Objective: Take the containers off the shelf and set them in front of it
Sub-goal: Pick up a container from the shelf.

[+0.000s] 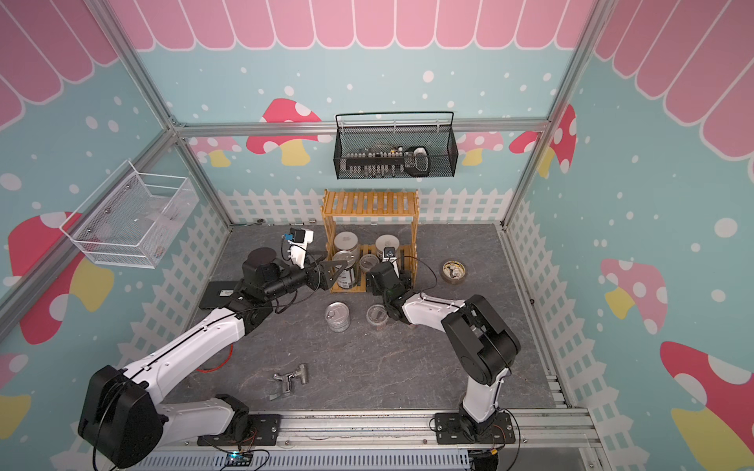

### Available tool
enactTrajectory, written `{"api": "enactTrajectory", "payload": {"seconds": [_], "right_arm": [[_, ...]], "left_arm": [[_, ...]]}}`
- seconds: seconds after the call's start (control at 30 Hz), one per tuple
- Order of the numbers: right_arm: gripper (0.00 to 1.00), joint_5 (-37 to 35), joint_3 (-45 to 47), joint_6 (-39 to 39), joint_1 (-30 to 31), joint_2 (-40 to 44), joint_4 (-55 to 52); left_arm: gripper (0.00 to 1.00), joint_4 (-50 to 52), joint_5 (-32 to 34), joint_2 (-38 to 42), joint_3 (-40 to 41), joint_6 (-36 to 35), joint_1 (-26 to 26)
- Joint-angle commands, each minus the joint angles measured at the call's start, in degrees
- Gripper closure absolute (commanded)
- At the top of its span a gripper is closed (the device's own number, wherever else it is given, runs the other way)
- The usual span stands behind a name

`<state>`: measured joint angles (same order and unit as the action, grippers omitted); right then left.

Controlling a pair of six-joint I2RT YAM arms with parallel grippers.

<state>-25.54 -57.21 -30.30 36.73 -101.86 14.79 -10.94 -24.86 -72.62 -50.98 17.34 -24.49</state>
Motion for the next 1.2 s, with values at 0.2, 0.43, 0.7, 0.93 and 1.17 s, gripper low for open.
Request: {"api": "enactTrajectory", "payload": {"seconds": [0.2, 0.43, 0.7, 0.93, 1.17], "right_arm": [[0.07, -0.26, -1.94, 1.2, -1.53, -1.89, 0.76], [0.25, 0.89, -1.26, 2.86, -1.61, -1.11, 1.52], [0.31, 2.41, 1.06, 6.23, -1.62, 2.87, 1.74], [0.31, 7.55, 5.94, 10.48, -0.96, 10.49, 2.78], [0.32, 13.93, 9.13, 14.28, 1.8, 20.26, 0.32]], "left_arm": [[0.01, 0.87, -0.65, 0.32, 0.04, -1.17, 0.31], [0.01, 1.25, -0.62, 0.46, -0.1, -1.41, 0.31], [0.01, 1.62, -0.66, 0.44, -0.35, -1.52, 0.32], [0.01, 1.93, -0.81, 0.13, -0.76, -1.61, 0.32], [0.01, 2.24, -1.11, -0.15, -1.21, -1.69, 0.26]]}}
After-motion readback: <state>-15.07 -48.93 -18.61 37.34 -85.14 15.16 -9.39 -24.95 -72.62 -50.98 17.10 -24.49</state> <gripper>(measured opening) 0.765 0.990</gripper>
